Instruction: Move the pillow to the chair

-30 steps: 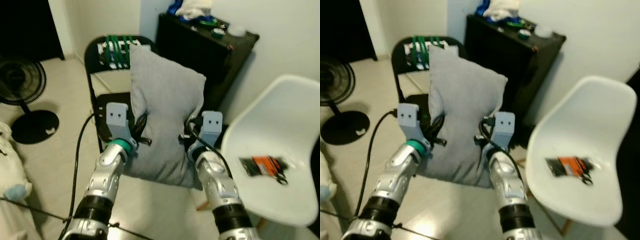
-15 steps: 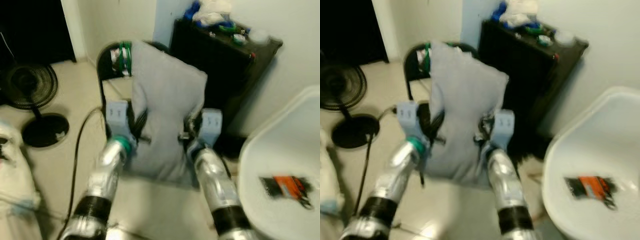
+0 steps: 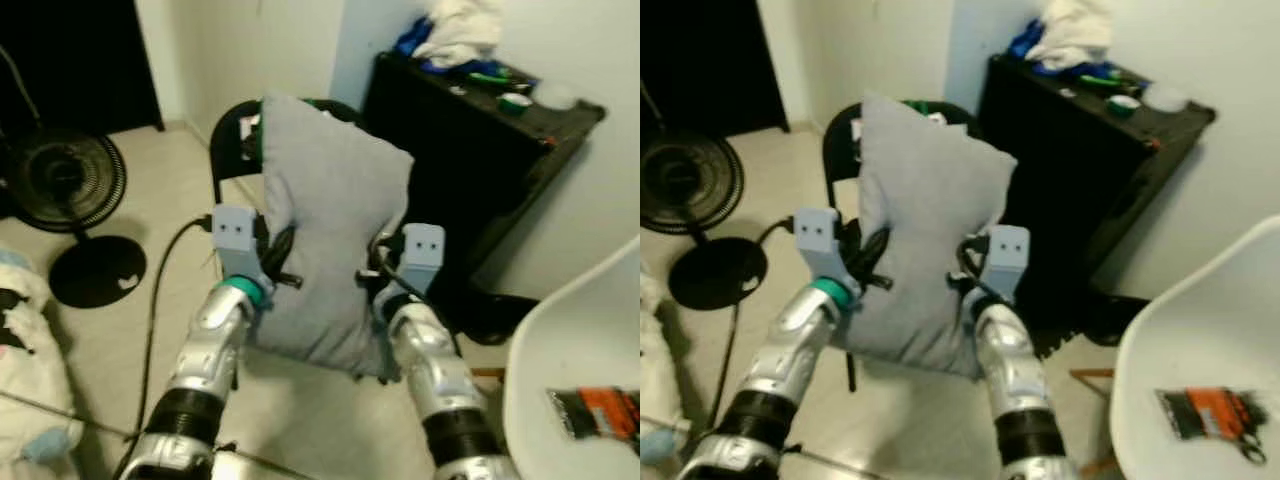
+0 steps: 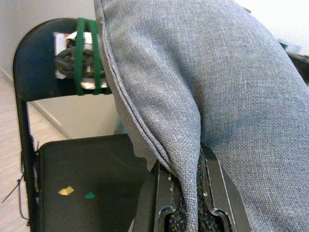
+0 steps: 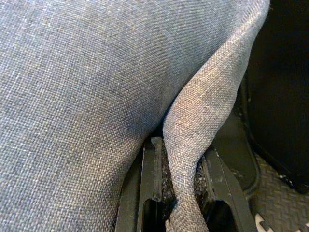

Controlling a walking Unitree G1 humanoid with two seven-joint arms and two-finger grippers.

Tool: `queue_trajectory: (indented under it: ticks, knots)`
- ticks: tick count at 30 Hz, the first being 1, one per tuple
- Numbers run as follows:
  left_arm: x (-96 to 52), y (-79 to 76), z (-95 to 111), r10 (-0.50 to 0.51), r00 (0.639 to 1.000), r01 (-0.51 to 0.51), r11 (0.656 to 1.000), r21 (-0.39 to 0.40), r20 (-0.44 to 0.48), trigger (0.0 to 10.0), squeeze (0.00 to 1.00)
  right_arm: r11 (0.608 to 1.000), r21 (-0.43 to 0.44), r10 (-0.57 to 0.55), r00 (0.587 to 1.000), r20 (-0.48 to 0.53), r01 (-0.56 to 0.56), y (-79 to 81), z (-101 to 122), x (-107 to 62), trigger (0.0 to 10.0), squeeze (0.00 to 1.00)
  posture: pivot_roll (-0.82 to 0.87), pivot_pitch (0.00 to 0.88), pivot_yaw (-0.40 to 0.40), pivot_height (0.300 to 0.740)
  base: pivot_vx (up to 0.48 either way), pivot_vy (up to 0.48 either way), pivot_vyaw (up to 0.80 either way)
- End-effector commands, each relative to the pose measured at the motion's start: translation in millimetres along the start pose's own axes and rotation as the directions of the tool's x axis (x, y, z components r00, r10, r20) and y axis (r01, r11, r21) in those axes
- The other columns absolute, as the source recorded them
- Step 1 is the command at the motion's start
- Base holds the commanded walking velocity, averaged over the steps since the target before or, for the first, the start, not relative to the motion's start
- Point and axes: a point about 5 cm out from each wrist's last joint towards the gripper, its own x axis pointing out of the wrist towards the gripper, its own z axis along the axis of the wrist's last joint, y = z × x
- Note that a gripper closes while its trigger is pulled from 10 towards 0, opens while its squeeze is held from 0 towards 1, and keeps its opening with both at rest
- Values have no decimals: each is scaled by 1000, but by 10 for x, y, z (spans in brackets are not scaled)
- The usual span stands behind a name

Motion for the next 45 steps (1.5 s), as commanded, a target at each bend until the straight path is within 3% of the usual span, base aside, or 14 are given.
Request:
queue_trajectory:
  ticks: [1, 29, 39, 45]
  knots:
    - [60, -238, -8, -94, 996, 94, 996, -6, 6, 10000, 0, 997, -12, 71, 997, 9, -70, 147, 33, 33, 10000, 0, -51, 0, -39, 740, 371, 0, 0]
    - [113, -203, -5, -115, 993, 115, 993, 10, -15, 10000, 0, 999, -6, 40, 999, 19, -40, 90, 46, 55, 10000, 0, -56, 0, 22, 740, 372, 0, 0]
    - [131, -190, 12, -121, 992, 121, 993, 15, -21, 10000, 0, 1000, -24, 19, 1000, -25, -19, 10, -44, 14, 10000, 0, -55, 0, 40, 740, 369, 0, 0]
    - [128, -152, 5, -103, 994, 103, 994, 34, -23, 10000, 0, 1000, -20, 15, 1000, -24, -15, 10, -23, 40, 10000, 0, -53, 0, 41, 740, 0, 0, 0]
